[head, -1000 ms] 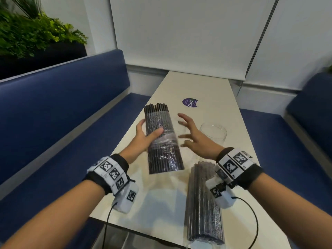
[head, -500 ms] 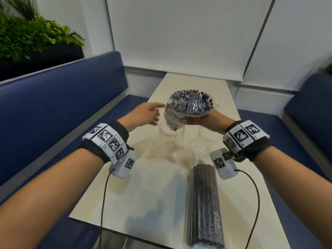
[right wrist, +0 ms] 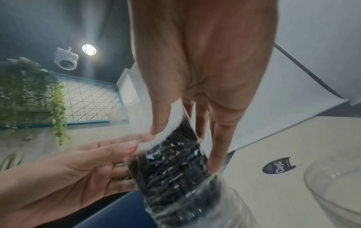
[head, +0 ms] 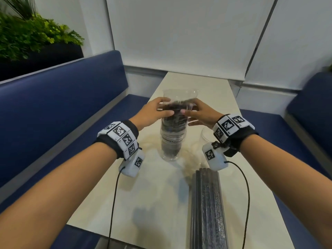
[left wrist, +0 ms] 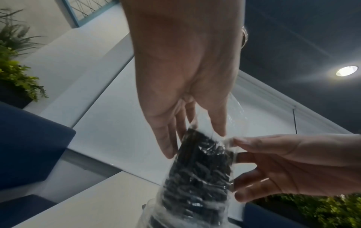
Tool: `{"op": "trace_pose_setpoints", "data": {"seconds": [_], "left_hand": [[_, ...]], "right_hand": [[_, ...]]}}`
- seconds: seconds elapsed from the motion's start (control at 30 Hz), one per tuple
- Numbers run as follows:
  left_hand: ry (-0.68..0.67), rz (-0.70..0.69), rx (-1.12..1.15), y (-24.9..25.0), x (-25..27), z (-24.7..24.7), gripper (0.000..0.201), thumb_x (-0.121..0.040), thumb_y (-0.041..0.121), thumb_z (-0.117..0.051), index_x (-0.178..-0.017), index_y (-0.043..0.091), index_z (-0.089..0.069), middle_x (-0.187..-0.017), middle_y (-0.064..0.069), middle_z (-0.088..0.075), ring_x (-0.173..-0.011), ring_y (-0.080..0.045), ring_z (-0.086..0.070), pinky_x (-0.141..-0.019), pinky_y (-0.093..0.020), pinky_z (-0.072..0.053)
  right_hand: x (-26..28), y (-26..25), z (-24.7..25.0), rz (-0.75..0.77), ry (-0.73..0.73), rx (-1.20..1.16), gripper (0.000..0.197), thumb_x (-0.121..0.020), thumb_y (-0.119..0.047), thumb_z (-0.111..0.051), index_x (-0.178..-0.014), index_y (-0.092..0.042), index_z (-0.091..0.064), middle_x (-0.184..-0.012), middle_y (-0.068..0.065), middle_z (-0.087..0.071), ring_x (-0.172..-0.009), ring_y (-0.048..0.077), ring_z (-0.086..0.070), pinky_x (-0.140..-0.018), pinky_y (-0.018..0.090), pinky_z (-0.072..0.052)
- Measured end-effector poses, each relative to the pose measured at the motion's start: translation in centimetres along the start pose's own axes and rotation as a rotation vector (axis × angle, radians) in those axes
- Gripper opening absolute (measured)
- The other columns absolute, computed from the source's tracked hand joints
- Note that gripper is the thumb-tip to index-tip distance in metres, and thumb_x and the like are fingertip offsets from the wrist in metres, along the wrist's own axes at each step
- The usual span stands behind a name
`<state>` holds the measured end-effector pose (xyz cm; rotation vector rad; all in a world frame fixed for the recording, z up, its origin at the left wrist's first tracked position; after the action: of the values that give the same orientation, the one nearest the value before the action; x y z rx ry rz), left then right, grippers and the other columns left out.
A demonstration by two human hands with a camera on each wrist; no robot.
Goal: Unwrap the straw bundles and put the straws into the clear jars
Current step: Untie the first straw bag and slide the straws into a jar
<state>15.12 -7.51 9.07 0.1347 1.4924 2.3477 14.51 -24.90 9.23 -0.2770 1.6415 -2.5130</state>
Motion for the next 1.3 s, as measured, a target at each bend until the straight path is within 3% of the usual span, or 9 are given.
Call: {"op": "trace_pose_setpoints", "data": {"seconds": [0.17,0.33,0.47,0.57,0.77,0.83,0.97,1.17,1.3], "left_hand": [[0.128,-0.007,0.002,-0.3,-0.8,0.4,0.03,-0.084,0.021,-0.066,-0.114,0.014,-0.065,-0.116,-0.008,-0.067,-0.111,-0.02,-0.06,-0.099,-0.038,-0.048],[0.03,0.054,-0.102,-0.8,-1.1,-0.3,0.053,-0.081,0.029,-0.069,-0.13,0.013,-0.053,-0.131,-0.004,-0.057,-0.118,-0.016,-0.052,-0.097,-0.027,-0.039],[0.104,0.02,-0.126,-0.7,-1.1,0.1,0.03,-0.086,0.021,-0.063,-0.115,0.013,-0.067,-0.116,-0.007,-0.067,-0.108,-0.017,-0.058,-0.098,-0.031,-0.043],[0.169,-0.024,-0.168,0.4,-1.6,0.4,0.024,-0.086,0.022,-0.064,-0.106,0.012,-0.071,-0.105,-0.006,-0.07,-0.1,-0.015,-0.058,-0.087,-0.024,-0.04],[0.189,-0.023,0.151,2.3,-2.3,1.3,0.056,-0.081,0.038,-0.067,-0.13,0.018,-0.049,-0.134,-0.001,-0.051,-0.121,-0.017,-0.049,-0.099,-0.033,-0.043],[0.117,0.011,0.068,1.8,-2.1,0.9,0.057,-0.079,0.035,-0.071,-0.13,0.021,-0.05,-0.131,0.0,-0.051,-0.118,-0.018,-0.05,-0.098,-0.033,-0.042],[0.132,0.002,-0.019,1.4,-1.6,1.1,0.02,-0.083,0.023,-0.067,-0.102,0.016,-0.067,-0.117,-0.005,-0.065,-0.106,-0.019,-0.057,-0.089,-0.033,-0.047],[0.286,-0.091,0.13,4.9,-1.2,2.6,0.013,-0.092,0.021,-0.055,-0.099,0.012,-0.051,-0.091,0.0,-0.063,-0.085,-0.017,-0.059,-0.072,-0.028,-0.049],[0.408,-0.163,0.234,7.4,-0.4,3.7,0.01,-0.093,0.014,-0.051,-0.1,0.011,-0.046,-0.074,0.001,-0.064,-0.059,-0.001,-0.06,-0.062,-0.017,-0.047]], "right_hand": [[-0.8,-0.6,-0.3,0.088,0.067,0.063,0.04,-0.089,-0.019,-0.057,-0.126,-0.009,-0.044,-0.128,0.023,-0.05,-0.099,0.029,-0.058,-0.081,0.039,-0.055],[-1.3,-0.2,-0.1,0.07,0.182,0.007,0.045,-0.086,-0.011,-0.06,-0.126,-0.002,-0.042,-0.128,0.025,-0.048,-0.112,0.036,-0.055,-0.088,0.046,-0.052],[-1.6,1.0,-0.6,-0.009,0.108,0.12,0.06,-0.078,-0.009,-0.069,-0.131,-0.003,-0.041,-0.129,0.017,-0.048,-0.107,0.028,-0.055,-0.075,0.028,-0.056],[-1.5,-0.1,-0.1,0.094,0.225,0.151,0.031,-0.082,-0.005,-0.064,-0.111,0.005,-0.058,-0.106,0.018,-0.062,-0.085,0.024,-0.059,-0.052,0.014,-0.051],[-0.8,-3.8,2.0,0.258,0.447,-0.101,0.002,-0.084,-0.001,-0.06,-0.085,-0.002,-0.06,-0.065,0.005,-0.058,-0.053,0.016,-0.058,-0.055,0.024,-0.053],[-0.5,-4.4,2.4,0.294,0.5,-0.151,0.006,-0.084,0.003,-0.058,-0.087,-0.003,-0.058,-0.065,0.005,-0.059,-0.052,0.015,-0.06,-0.059,0.029,-0.055],[0.4,-5.2,3.1,0.374,0.584,-0.257,0.012,-0.083,0.006,-0.056,-0.089,-0.004,-0.056,-0.068,0.008,-0.06,-0.051,0.017,-0.061,-0.059,0.03,-0.057],[2.3,-8.8,4.3,0.525,0.666,-0.344,0.027,-0.084,0.006,-0.053,-0.097,-0.012,-0.038,-0.077,0.009,-0.057,-0.051,0.019,-0.062,-0.054,0.028,-0.055],[3.6,-11.0,4.8,0.608,0.735,-0.301,0.035,-0.085,-0.004,-0.055,-0.092,-0.022,-0.026,-0.096,0.011,-0.052,-0.064,0.027,-0.063,-0.06,0.03,-0.054]]}}
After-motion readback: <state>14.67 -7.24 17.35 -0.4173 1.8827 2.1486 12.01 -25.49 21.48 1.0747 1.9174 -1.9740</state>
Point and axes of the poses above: each hand's wrist, its own x-axis away from the middle knuckle, its own z-axis out of the back of the hand, y = z × x, the point moved 4 cm from there along -x, towards the middle knuckle
